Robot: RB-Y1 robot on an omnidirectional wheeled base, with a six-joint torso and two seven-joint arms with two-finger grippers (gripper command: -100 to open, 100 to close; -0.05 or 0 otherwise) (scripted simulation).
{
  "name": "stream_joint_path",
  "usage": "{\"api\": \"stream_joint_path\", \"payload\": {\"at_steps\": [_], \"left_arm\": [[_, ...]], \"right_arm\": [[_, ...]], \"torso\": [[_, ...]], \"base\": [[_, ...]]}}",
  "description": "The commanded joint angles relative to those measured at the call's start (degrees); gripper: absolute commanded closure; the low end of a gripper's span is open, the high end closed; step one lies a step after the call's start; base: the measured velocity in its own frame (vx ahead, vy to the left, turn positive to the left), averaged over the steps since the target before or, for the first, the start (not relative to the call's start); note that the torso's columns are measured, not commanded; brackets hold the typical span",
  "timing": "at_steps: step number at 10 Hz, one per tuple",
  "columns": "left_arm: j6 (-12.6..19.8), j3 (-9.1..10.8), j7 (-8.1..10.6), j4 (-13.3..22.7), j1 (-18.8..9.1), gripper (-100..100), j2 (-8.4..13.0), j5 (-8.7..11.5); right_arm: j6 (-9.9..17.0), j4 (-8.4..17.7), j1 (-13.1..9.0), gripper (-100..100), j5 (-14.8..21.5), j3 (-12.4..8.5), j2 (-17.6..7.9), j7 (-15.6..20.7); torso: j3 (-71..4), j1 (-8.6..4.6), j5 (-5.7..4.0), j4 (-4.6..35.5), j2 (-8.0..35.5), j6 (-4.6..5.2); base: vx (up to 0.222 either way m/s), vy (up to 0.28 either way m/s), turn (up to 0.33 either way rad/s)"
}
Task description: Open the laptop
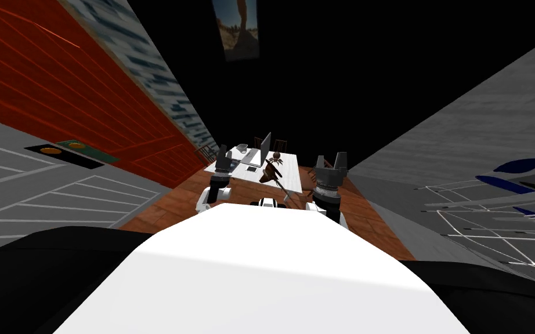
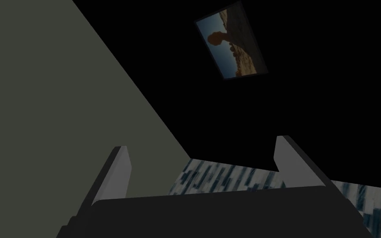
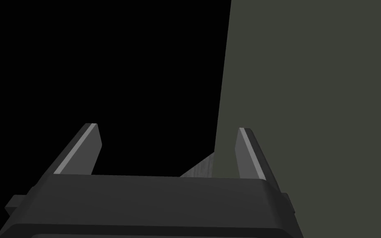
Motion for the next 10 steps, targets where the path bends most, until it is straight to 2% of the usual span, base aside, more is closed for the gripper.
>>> {"api": "stream_joint_path", "payload": {"at_steps": [1,7,8,10], "left_arm": [[2.63,1.04,-0.82,3.35,-2.08,-100,0.34,-1.46],[9.68,3.60,-2.67,11.40,-7.45,-100,1.58,-5.07],[9.68,3.60,-2.67,11.40,-7.45,-100,1.58,-5.07],[12.19,4.50,-3.32,14.39,-9.36,-100,2.23,-6.32]], "right_arm": [[0.00,0.00,0.00,0,0.00,0.00,0.00,0.00],[0.00,0.00,0.00,0,0.00,0.00,0.00,0.00],[0.00,0.00,0.00,0,0.00,0.00,0.00,0.00],[0.00,0.00,0.00,0,0.00,0.00,0.00,0.00]], "torso": [[-0.01,0.00,0.00,0.00,-0.01,0.00],[0.00,0.01,0.00,0.00,0.00,0.01],[0.00,0.01,0.00,0.00,0.01,0.00],[0.00,0.01,0.01,0.00,0.00,0.01]], "base": [[0.006,-0.028,-0.151],[0.009,-0.027,-0.186],[0.006,-0.017,-0.051],[0.008,-0.021,-0.149]]}}
